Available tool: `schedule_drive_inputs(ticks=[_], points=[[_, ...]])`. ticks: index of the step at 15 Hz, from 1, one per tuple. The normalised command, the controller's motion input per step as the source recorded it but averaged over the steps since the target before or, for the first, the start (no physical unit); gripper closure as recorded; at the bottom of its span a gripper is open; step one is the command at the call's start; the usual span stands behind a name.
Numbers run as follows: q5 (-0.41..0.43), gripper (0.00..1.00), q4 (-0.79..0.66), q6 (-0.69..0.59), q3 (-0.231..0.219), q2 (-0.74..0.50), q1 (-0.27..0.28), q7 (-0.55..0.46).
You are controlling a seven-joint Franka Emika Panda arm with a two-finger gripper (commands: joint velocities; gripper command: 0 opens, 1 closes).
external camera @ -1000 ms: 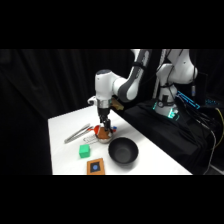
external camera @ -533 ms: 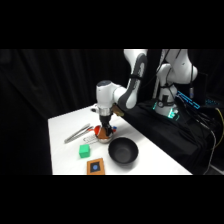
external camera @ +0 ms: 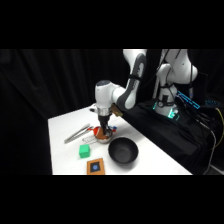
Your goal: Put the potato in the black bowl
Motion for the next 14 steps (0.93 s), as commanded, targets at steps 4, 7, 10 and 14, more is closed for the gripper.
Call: schedule_drive_inputs(ticks=[4,7,10,14], points=[[-0.041,0.96,0.05,-0.13,-0.102,-0.08,0.099,0.07],[-0.196,0.95,0.01,-0.37,-0.187,-0.33,0.186,0.17],[-0.229,0.94,-0.01,-0.42,-0.117,-0.44,0.138,0.17],[-0.228,0.94,-0.09,-0.35,-0.004,-0.46,0.084,0.16]])
